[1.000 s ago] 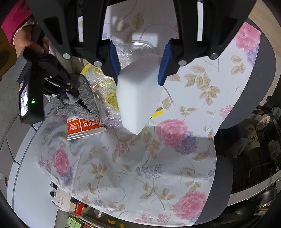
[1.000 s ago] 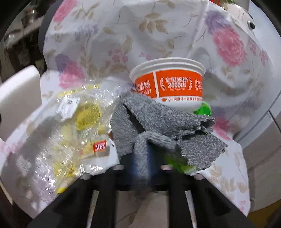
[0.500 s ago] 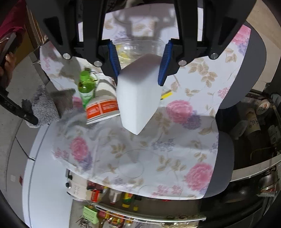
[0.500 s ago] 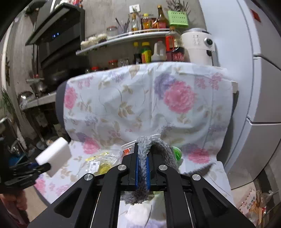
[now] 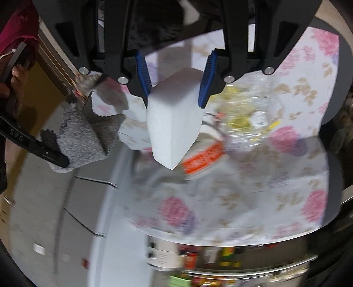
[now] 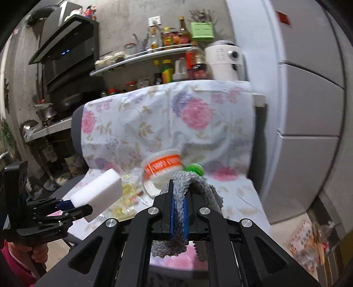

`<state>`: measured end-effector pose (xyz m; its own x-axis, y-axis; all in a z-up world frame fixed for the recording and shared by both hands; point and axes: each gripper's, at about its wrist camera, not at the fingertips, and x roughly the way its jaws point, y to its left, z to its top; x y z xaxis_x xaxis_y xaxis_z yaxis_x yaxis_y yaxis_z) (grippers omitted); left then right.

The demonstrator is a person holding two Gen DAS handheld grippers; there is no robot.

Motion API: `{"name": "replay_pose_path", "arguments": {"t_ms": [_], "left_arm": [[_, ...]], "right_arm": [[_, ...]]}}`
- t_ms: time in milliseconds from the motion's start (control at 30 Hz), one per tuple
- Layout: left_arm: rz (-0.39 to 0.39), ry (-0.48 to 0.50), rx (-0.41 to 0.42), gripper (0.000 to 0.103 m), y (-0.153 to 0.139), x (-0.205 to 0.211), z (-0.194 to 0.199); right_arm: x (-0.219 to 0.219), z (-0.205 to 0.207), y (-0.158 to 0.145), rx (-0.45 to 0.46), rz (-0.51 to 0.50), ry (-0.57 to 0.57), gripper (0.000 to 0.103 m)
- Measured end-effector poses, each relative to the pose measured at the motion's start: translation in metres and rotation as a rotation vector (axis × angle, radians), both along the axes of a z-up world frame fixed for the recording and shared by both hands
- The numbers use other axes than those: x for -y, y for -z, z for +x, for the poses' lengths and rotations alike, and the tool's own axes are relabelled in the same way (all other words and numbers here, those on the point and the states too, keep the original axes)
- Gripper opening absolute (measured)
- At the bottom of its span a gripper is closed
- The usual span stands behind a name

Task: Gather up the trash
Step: 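Carry sponge and cloth to the bin and release both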

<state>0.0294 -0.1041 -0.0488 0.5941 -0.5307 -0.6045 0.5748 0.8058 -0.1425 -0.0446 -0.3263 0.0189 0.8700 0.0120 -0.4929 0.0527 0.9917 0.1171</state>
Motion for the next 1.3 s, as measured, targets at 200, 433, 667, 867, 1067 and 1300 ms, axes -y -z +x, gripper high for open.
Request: {"name": "replay_pose_path", "arguments": {"t_ms": [200, 433, 667, 867, 1067, 1300], "left_arm": [[0.016, 0.177, -0.044, 0.040, 0.010, 0.050, -0.027], [0.025, 0.381, -0.092, 0.040, 0.027, 0.109, -0.061], [0.052, 0.522, -0.162, 0.041, 0.050, 0.160, -0.086], [0.118, 0.621, -0.230, 0.041, 0.075, 0.199, -0.103], [0.185, 0.681, -0.267, 0.042, 0.095, 0.231, -0.112], [0.235, 0.711, -0.288, 0.046, 0.109, 0.257, -0.116]], "right_arm": [[0.029, -0.055, 0.011, -0.052, -0.009, 0.142, 0.007], [0.067, -0.111, 0.043, -0.161, 0.050, 0.326, 0.007], [0.099, -0.143, 0.086, -0.259, 0.147, 0.432, 0.007], [0.126, -0.157, 0.126, -0.334, 0.240, 0.480, 0.008], [0.150, -0.160, 0.160, -0.397, 0.341, 0.489, 0.012], [0.172, -0.168, 0.169, -0.422, 0.348, 0.545, 0.044]]}}
